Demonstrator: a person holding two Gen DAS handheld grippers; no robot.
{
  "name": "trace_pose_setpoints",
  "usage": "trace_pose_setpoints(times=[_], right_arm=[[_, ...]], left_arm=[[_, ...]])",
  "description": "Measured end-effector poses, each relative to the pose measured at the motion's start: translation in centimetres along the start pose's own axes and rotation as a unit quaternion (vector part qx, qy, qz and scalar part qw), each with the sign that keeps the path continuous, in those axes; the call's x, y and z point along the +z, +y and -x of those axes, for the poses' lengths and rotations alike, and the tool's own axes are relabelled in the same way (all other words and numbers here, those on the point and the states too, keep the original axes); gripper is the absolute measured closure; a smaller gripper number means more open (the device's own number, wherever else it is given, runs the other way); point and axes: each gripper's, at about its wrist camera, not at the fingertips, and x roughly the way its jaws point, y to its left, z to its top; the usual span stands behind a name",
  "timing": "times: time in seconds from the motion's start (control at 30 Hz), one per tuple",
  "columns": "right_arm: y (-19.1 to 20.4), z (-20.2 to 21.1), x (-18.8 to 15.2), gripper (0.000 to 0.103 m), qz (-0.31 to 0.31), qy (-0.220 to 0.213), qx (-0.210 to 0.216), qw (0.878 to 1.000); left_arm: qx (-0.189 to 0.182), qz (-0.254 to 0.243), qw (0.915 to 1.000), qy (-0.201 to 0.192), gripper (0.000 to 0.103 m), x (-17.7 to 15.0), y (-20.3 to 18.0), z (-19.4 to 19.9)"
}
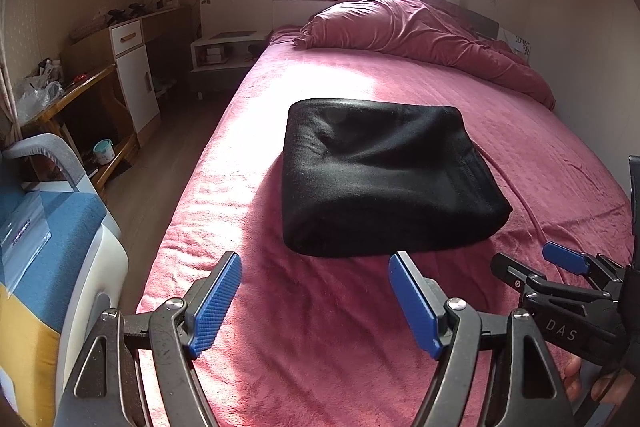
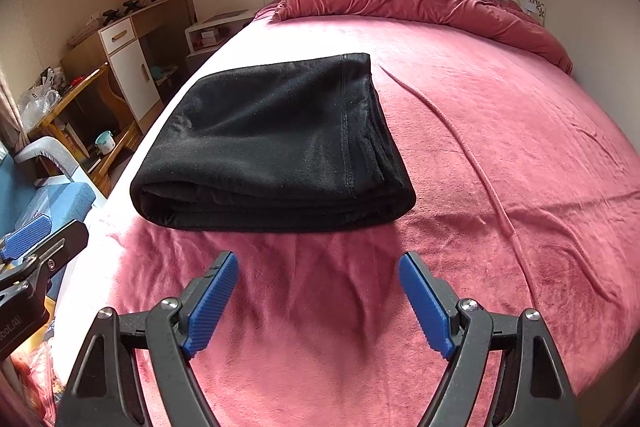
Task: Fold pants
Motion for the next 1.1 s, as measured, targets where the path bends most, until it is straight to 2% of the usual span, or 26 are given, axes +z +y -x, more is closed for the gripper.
trace_pose_setpoints(times=[1.1], right_arm=[[0.19, -0.24, -0.38, 0.019, 0.004, 0.002, -0.003, 1.0]], left_arm=[[0.016, 0.007, 0.9998, -0.001, 0.025, -0.32, -0.04, 0.24]])
